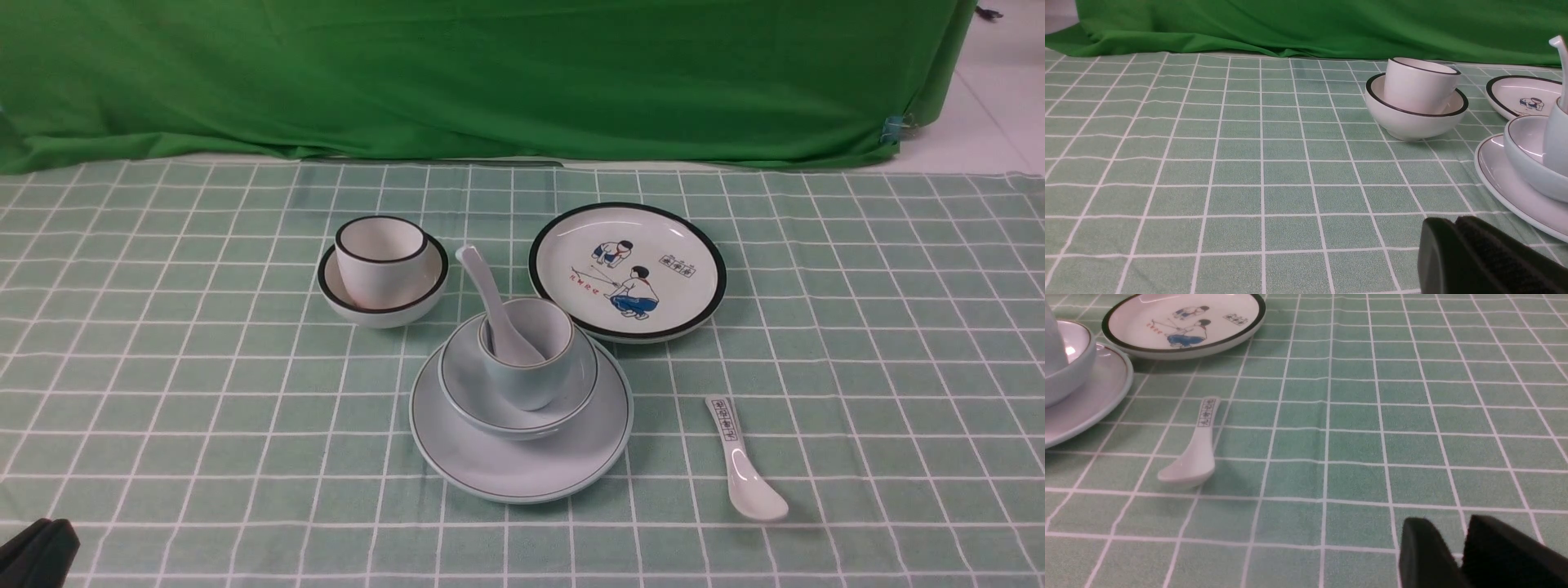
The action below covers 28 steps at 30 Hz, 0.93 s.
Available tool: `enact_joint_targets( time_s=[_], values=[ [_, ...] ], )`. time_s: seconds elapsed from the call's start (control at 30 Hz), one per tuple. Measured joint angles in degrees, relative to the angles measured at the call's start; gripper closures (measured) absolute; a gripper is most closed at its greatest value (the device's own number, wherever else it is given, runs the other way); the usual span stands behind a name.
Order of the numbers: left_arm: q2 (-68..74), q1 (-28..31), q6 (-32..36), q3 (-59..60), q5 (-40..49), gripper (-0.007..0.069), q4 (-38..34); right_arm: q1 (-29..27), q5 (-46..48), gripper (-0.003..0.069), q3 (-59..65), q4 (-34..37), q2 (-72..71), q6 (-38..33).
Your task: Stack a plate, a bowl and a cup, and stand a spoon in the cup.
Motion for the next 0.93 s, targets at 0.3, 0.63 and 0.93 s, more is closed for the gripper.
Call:
enact_joint_targets(
  time_s=[0.3,0.63,0.93],
  values=[
    [0.00,0.00,0.78,0.00,0.00,0.0612,0.00,0.00,0.00,0.0438,0.00,0.00,0.00,0.00],
    [0.00,0.00,1.06,0.00,0.00,0.0612,0.00,0.00,0.00,0.0424,0.00,0.00,0.00,0.00],
    [0.00,0.00,1.30,0.00,0.00,0.0612,0.00,0.00,0.00,0.0418,0.00,0.00,0.00,0.00]
  ],
)
